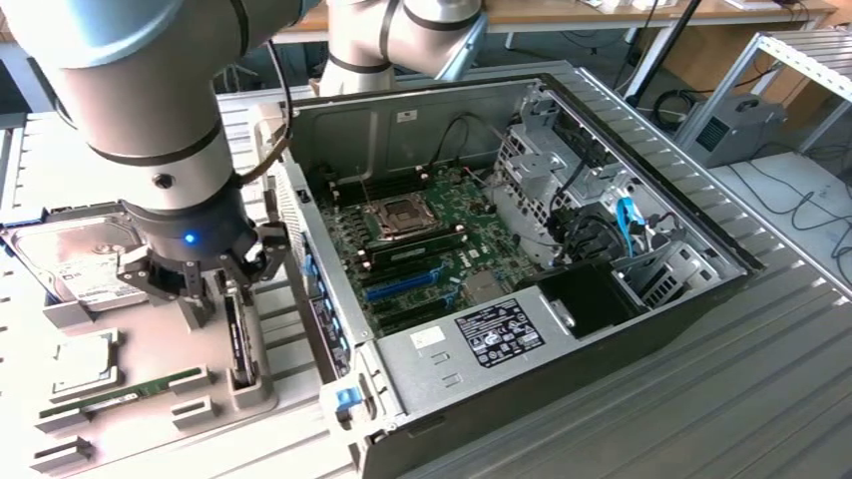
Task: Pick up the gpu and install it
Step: 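Pick up the gpu and move the gpu toward the slot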
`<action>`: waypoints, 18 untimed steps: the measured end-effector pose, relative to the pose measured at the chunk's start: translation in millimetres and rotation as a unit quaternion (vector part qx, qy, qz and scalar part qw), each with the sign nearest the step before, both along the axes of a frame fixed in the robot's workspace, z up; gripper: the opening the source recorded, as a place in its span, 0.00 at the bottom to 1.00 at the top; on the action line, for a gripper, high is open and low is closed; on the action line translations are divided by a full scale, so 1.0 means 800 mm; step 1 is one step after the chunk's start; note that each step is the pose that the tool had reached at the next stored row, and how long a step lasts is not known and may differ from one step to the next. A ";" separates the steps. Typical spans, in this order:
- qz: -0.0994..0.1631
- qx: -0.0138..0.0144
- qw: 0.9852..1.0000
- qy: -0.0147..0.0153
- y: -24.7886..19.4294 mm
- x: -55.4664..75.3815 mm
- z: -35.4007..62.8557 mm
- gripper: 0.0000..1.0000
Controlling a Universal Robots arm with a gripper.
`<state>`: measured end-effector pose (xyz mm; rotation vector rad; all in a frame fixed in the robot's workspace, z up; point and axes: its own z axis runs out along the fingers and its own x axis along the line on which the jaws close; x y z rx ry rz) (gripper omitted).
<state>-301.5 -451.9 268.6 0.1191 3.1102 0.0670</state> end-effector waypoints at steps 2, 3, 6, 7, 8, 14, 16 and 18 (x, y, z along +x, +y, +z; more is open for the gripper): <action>0.000 -0.002 1.000 0.000 0.0002 -0.001 -0.028 0.42; 0.000 -0.002 1.000 0.000 0.0002 -0.001 -0.030 0.42; 0.000 -0.002 1.000 0.000 0.0002 -0.001 -0.030 0.26; 0.000 -0.002 1.000 0.000 0.0002 -0.001 -0.030 0.26; 0.000 -0.002 1.000 0.000 0.0002 -0.001 -0.030 0.26; 0.000 -0.002 1.000 0.000 0.0002 -0.001 -0.030 0.26; 0.000 -0.002 1.000 0.000 0.0002 -0.001 -0.030 0.26; 0.000 -0.002 1.000 0.000 0.0001 -0.001 -0.030 0.26</action>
